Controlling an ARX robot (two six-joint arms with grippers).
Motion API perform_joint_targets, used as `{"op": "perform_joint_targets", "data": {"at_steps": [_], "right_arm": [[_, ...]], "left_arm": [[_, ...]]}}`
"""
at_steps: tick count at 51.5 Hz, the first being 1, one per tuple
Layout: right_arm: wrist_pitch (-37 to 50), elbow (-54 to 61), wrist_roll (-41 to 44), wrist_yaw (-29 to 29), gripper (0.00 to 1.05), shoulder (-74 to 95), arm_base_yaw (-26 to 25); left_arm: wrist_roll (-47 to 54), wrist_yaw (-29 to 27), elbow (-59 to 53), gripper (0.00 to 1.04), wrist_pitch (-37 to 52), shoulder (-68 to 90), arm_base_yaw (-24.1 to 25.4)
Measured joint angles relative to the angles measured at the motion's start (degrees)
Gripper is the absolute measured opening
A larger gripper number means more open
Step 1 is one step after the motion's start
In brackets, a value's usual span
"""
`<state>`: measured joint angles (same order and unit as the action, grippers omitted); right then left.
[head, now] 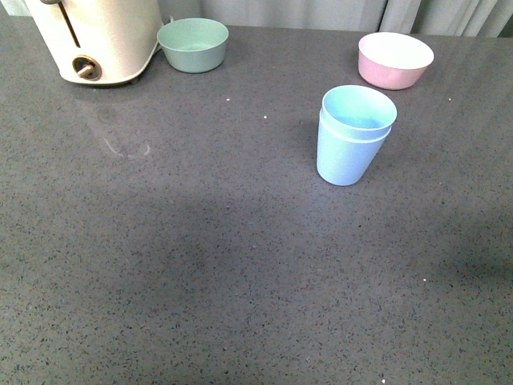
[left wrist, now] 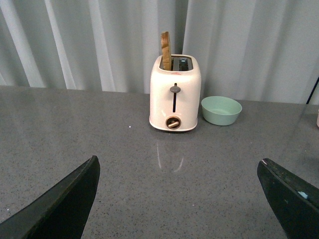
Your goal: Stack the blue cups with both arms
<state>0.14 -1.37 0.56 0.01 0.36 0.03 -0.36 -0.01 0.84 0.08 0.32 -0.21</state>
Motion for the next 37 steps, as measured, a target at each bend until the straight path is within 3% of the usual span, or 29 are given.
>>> {"op": "perform_joint_targets", "data": {"at_steps": [37], "right_arm": [[0.0,0.0,0.0,0.0,0.96,0.0,0.0]], "left_arm": [[0.0,0.0,0.0,0.96,0.0,0.0,0.0]]}}
